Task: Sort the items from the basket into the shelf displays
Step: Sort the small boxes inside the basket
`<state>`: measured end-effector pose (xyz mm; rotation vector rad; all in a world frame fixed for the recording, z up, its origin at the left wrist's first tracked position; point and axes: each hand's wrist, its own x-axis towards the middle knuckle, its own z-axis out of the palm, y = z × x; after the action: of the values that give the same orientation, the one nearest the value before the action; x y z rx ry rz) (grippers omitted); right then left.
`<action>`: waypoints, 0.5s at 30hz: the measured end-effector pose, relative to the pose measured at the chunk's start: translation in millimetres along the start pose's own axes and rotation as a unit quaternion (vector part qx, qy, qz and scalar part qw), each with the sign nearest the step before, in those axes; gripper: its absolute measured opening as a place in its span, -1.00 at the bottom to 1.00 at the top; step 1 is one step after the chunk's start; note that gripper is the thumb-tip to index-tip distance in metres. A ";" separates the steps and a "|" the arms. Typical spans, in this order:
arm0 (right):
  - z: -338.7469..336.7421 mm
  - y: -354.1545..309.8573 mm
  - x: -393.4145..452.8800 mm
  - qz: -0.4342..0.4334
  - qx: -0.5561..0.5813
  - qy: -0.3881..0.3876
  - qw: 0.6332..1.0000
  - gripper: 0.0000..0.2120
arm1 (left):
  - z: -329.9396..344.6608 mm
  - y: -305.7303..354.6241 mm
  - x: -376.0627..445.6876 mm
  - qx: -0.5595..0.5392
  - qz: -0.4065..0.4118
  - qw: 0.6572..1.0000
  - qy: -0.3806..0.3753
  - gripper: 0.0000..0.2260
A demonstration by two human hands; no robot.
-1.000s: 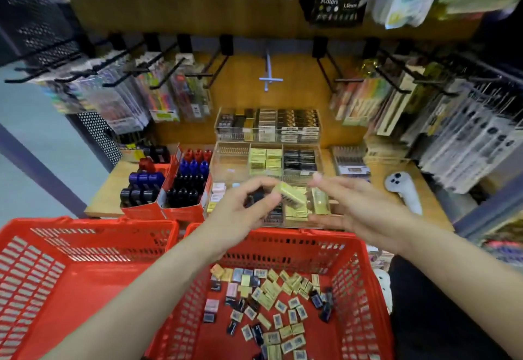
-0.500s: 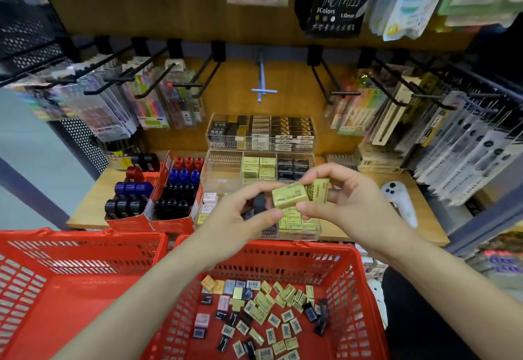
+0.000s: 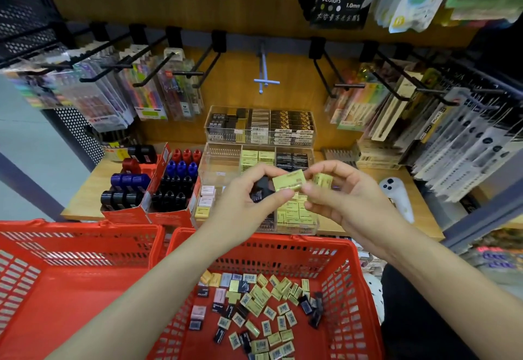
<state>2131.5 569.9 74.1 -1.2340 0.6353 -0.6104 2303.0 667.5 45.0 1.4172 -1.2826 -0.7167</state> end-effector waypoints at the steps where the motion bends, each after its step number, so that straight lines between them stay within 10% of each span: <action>1: -0.8 0.8 1.3 0.016 0.021 0.016 1.000 -0.68 | 3.5 -0.3 0.5 0.002 0.001 1.000 0.008 -0.83; 15: -6.8 2.0 8.3 0.002 -0.128 0.026 0.991 -0.69 | 9.7 6.2 3.8 -0.161 -0.242 0.952 -0.101 -0.93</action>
<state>2132.4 559.9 69.9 -1.4581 0.7776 -0.5728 2293.1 661.7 49.0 1.4188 -0.9115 -1.3678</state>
